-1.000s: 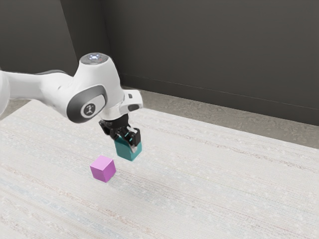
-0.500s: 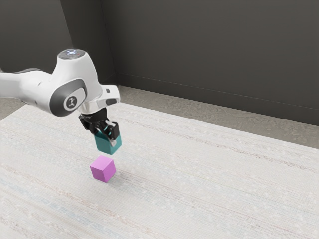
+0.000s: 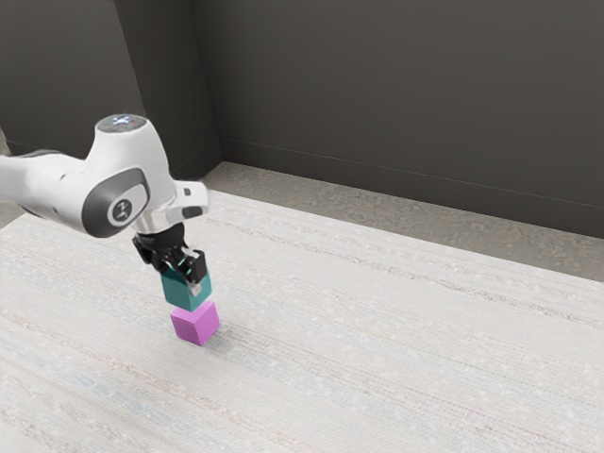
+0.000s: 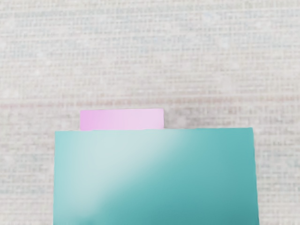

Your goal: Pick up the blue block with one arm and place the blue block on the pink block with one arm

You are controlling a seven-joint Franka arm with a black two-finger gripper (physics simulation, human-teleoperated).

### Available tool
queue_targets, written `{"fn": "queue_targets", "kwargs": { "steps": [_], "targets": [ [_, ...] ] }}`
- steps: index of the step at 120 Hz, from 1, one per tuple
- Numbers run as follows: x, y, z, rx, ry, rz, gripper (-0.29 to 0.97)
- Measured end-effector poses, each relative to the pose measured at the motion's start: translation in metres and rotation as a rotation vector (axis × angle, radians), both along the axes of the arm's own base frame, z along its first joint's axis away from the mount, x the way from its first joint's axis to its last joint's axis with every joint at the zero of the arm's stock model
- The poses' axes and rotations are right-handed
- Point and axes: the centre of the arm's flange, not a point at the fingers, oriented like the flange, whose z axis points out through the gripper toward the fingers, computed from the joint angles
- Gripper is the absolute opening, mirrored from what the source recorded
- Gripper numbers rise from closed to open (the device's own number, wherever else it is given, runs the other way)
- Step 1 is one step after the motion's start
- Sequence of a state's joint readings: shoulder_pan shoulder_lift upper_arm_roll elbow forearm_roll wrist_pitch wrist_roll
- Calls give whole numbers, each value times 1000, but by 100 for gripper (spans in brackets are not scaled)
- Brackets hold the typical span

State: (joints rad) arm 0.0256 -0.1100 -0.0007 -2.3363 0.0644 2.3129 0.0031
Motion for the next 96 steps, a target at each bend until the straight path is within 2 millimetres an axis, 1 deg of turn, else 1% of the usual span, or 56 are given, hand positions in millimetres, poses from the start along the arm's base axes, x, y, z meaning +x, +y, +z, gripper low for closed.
{"fn": "queue_targets", "kwargs": {
  "steps": [15,29,47,65,82,96],
  "targets": [
    [-1,3,-1,2,-1,-6,34],
    [1,11,-2,2,-3,0,35],
    [8,12,-6,3,1,-11,34],
    [10,13,-8,3,3,-19,34],
    [12,22,-9,4,4,-11,34],
    [16,25,-10,4,5,-11,34]
  ]
}}
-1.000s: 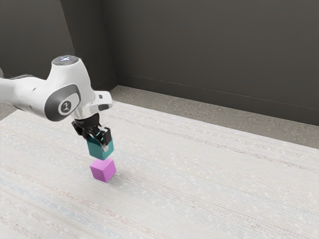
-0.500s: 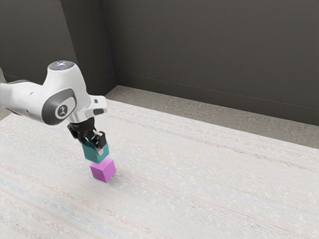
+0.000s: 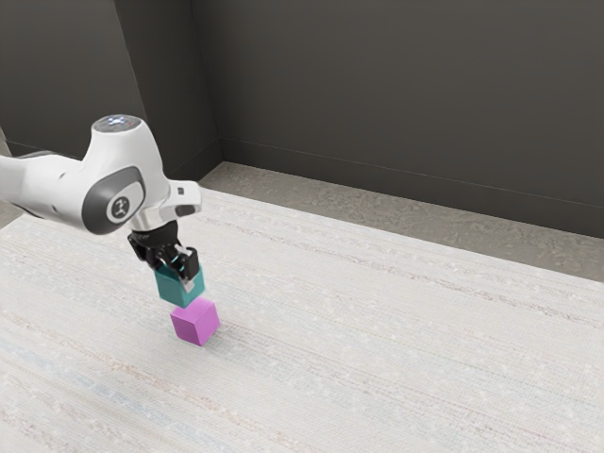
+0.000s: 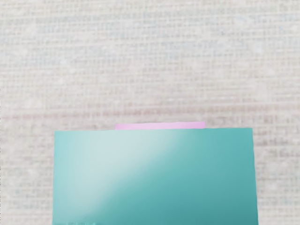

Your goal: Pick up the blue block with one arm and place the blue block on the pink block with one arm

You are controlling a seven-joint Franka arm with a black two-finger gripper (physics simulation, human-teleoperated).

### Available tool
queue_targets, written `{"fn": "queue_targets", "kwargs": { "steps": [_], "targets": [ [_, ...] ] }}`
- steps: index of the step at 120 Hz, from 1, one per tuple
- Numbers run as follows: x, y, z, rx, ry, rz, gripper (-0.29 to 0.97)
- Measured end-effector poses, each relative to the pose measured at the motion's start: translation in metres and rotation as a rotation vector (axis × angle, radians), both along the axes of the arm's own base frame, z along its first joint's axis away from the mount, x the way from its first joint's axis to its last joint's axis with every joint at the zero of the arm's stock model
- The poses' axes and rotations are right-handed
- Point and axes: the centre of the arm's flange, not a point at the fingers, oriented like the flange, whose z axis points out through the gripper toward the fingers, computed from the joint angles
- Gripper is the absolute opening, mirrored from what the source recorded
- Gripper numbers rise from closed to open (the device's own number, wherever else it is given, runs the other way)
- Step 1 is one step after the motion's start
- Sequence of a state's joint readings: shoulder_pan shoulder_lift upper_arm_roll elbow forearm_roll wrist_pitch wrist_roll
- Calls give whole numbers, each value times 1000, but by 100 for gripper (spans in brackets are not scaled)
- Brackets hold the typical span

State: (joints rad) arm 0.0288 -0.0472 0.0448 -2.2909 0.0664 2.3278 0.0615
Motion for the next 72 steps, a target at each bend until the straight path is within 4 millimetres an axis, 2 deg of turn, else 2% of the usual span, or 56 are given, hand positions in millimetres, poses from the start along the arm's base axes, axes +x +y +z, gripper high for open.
{"fn": "queue_targets", "kwargs": {
  "steps": [34,56,72],
  "targets": [
    [5,3,-17,-1,21,-6,35],
    [6,4,-16,-7,4,-12,48],
    [6,3,-7,-8,-22,-19,56]
  ]
}}
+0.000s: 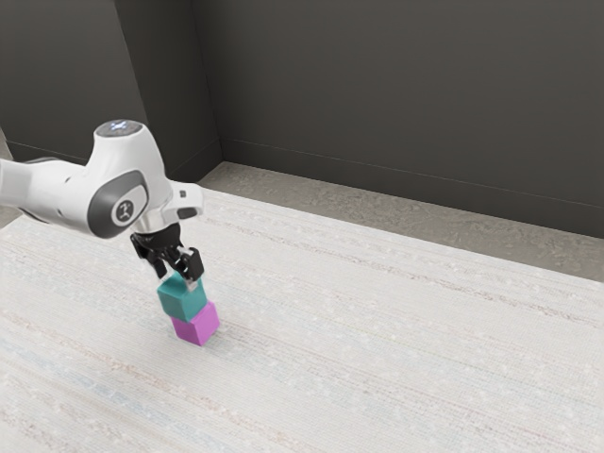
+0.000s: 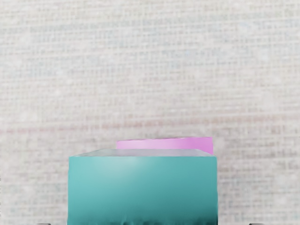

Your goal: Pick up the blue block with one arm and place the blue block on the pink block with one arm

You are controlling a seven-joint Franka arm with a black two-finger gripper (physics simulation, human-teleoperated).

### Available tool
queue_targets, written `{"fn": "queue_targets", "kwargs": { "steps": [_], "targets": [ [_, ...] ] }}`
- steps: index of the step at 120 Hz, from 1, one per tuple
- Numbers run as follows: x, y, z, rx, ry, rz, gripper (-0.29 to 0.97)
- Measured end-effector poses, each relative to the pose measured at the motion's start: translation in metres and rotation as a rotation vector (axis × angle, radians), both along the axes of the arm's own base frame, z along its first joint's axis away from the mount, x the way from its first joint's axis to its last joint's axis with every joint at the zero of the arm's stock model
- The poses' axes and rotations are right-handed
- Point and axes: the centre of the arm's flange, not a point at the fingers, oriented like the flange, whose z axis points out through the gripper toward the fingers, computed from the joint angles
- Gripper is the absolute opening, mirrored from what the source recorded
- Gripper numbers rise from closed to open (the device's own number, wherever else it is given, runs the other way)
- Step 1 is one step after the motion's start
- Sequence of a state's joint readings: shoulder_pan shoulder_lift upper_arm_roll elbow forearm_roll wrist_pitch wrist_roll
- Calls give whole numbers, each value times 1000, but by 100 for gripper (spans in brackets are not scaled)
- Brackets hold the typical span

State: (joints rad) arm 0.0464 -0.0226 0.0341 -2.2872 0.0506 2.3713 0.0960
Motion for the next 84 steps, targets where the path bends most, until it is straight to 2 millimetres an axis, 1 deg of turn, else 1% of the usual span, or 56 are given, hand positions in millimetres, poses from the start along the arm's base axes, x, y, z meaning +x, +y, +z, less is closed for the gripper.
{"fn": "queue_targets", "kwargs": {
  "steps": [14,32,49,84],
  "targets": [
    [-1,-4,9,1,-15,-14,61],
    [3,-13,38,-2,-24,-34,64],
    [7,-11,55,-23,-6,-20,66],
    [3,-8,54,-38,53,-14,67]
  ]
}}
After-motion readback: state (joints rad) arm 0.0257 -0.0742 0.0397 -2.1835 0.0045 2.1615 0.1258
